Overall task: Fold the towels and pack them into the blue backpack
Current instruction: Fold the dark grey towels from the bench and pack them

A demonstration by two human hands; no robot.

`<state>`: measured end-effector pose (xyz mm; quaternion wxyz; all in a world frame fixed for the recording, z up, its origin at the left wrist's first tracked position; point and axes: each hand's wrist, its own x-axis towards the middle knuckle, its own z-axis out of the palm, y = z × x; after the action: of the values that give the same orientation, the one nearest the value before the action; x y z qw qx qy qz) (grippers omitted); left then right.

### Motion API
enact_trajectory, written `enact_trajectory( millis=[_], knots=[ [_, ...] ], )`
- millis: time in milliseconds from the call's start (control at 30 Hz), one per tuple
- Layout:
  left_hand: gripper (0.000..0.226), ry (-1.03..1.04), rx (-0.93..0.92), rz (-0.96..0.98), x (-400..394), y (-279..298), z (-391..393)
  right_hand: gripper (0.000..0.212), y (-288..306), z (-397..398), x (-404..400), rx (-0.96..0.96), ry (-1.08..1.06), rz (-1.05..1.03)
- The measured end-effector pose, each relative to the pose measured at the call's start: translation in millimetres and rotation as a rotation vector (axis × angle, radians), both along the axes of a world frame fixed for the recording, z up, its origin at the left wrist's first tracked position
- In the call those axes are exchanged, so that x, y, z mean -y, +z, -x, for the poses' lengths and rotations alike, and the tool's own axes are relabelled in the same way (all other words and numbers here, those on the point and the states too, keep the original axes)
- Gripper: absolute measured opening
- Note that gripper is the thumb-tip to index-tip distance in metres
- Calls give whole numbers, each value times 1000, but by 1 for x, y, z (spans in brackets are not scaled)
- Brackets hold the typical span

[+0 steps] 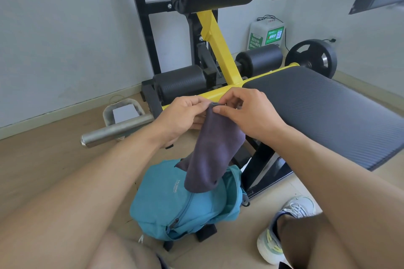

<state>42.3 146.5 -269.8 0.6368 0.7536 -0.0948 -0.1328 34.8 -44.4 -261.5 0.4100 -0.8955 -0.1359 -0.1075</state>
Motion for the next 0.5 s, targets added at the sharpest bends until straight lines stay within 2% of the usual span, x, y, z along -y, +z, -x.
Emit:
enact_trajectory(
  millis=[133,300,433,500],
  knots=[
    [31,-11,-22,25,2,0,0,13,0,-2,2,-11,-2,-3],
    [17,61,26,-24,1,-4,-2,16,6,-1,5,-33,51,61],
    [13,115,39,-32,-8,-3,-6,22,12,-7,26,-255,134,469],
    [15,148,69,-82,-12,-3,-7,24,12,-8,33,-272,136,583]
  ],
)
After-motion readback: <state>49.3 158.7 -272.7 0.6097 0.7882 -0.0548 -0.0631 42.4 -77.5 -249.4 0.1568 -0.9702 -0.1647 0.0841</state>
